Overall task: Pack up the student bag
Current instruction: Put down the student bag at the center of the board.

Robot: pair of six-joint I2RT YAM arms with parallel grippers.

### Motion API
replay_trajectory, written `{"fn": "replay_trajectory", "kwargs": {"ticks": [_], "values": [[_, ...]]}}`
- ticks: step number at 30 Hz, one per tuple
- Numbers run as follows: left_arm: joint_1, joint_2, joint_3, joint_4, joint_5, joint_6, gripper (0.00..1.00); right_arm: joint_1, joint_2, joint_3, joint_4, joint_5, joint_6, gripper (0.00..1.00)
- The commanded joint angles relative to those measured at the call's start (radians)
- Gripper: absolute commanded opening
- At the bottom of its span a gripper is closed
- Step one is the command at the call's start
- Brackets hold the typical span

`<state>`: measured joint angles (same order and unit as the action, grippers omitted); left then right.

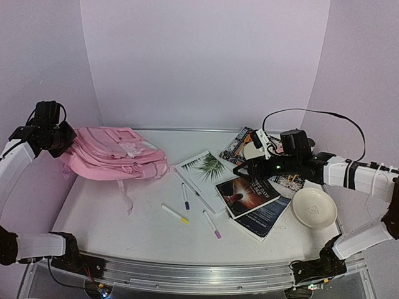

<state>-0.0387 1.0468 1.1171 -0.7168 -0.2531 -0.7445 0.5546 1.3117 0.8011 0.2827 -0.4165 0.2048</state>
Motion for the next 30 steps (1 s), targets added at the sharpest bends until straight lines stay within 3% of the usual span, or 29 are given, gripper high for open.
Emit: {"fn": "replay_trajectory", "kwargs": {"ticks": [1, 8, 16, 26, 30], "values": [[0.0, -0.014, 0.053, 0.083, 0.029, 0.054, 0.0, 0.005, 0.006, 0.052, 0.033, 0.027, 0.014, 0.98], [-0.001, -0.069, -0.043, 0.084, 0.379, -0.023, 0.0, 0.012, 0.038, 0.075, 0.033, 0.021, 0.028, 0.98], [-0.027, -0.177, -0.205, 0.087, 0.621, -0.147, 0.0, 0.022, 0.097, 0.15, 0.037, 0.013, 0.029, 0.98], [-0.276, -0.157, -0.363, 0.124, 0.596, -0.229, 0.16, 0.059, 0.173, 0.191, 0.053, 0.011, 0.059, 0.98], [-0.357, -0.089, -0.338, 0.125, 0.537, -0.166, 0.34, 0.075, 0.191, 0.204, 0.056, 0.016, 0.074, 0.98]]}}
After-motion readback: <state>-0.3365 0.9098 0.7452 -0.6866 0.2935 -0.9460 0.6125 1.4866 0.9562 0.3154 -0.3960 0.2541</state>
